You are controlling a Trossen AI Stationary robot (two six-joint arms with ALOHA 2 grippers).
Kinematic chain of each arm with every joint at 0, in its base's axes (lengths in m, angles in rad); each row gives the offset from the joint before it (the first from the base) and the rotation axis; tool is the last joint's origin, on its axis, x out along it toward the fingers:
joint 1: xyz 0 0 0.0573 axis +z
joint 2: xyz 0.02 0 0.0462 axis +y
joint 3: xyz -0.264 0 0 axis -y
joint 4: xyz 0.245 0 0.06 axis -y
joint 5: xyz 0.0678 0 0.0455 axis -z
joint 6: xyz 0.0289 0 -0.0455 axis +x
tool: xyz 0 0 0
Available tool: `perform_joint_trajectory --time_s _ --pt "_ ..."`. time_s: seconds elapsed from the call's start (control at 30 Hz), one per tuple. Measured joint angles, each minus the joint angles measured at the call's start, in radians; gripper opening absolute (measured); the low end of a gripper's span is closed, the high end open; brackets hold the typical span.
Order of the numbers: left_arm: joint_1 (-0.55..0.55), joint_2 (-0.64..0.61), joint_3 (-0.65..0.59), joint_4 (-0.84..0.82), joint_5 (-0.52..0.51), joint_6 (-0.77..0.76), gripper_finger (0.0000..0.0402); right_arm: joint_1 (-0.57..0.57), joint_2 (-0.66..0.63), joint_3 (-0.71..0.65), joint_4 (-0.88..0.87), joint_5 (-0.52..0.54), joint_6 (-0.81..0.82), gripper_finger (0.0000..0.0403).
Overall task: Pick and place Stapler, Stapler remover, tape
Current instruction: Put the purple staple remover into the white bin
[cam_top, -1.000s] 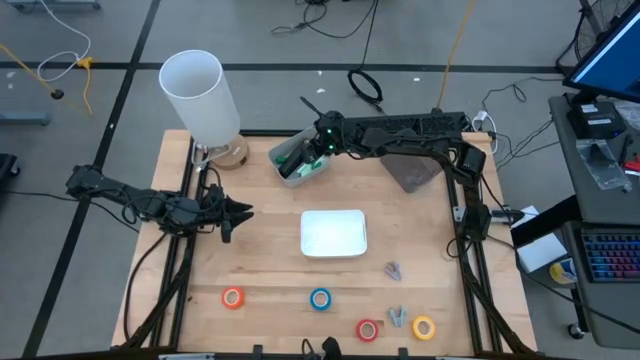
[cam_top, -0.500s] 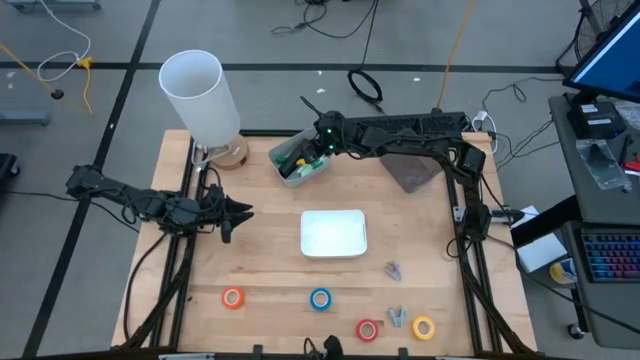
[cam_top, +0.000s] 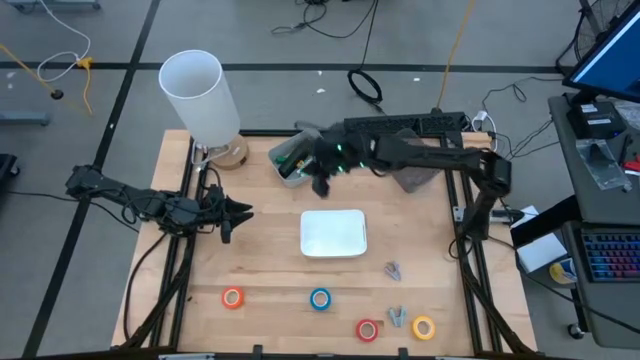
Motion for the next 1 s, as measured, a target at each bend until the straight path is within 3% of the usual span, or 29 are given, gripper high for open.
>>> perform_joint_trajectory --time_s 0.13,0.27,0.47,0.7,0.87,1.0 --pt "0.0 0.0 0.0 -0.001 0.001 0.045 0.0136 0.125 -0.051 0.0 -0.249 0.15 0.041 0.0008" --pt "0.0 0.0 0.0 -0.001 0.001 0.08 0.0136 0.222 -0.076 0.0 -0.46 0.278 0.256 0.0003" --pt "0.0 0.0 0.0 -0.001 0.001 0.082 0.0136 0.333 -0.105 0.0 -0.805 0.28 0.681 0.0006" --pt "0.0 0.0 0.0 0.0 0.001 0.084 0.0136 0.463 -0.142 -0.001 -1.126 0.252 1.055 0.0001" --pt "0.0 0.0 0.0 -0.001 0.0 0.084 0.0136 0.567 -0.152 -0.001 -1.231 0.25 1.198 0.0013" --pt "0.0 0.0 0.0 -0.001 0.0 0.084 0.0136 0.627 -0.151 -0.013 -1.22 0.251 1.273 0.0037"
